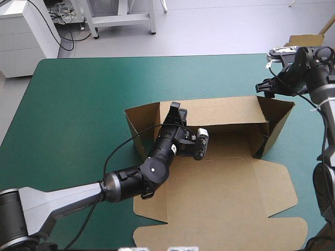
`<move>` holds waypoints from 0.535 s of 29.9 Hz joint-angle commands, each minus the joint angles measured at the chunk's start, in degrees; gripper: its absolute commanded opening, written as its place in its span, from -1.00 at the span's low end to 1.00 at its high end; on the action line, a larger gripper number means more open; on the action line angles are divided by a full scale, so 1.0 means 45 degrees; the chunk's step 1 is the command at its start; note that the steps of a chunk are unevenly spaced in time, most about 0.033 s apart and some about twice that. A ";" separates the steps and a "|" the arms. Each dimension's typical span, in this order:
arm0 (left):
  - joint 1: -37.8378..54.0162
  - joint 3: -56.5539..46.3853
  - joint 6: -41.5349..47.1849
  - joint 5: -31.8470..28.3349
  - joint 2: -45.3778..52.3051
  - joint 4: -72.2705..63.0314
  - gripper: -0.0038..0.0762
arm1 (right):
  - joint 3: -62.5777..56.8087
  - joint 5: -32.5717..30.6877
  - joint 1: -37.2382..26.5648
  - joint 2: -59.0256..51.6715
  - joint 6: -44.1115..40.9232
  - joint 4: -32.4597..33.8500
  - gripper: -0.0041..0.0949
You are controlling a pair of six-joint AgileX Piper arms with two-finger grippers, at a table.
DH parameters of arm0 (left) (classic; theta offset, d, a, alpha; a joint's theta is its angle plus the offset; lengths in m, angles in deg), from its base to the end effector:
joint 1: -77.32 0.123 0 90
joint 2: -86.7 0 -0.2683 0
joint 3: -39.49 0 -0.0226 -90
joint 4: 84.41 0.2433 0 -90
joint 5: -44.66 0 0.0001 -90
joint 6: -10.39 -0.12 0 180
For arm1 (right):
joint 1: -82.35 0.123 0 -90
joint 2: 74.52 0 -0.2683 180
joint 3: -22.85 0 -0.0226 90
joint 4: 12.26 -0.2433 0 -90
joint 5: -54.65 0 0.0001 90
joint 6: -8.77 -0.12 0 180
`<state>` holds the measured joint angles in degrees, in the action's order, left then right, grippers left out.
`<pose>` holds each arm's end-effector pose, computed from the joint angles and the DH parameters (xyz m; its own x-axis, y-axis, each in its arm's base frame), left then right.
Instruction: Fold the box
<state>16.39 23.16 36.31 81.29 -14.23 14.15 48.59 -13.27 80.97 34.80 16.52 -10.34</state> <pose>0.2407 -0.2872 0.2605 0.3766 0.9254 -0.0429 0.2831 -0.0708 0.9565 0.3850 -0.0130 0.3204 -0.8746 -0.1262 -0.4681 -0.0910 0.9911 -0.0973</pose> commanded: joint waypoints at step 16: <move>-0.0074 0.0151 0.1156 0.0139 0.0426 -0.0505 -0.92 | -0.2784 0.0407 -0.0636 -0.2768 0.0247 -0.1124 0.43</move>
<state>16.39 23.16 40.33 81.34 -14.18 13.33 37.15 -13.36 79.68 27.39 15.45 -12.73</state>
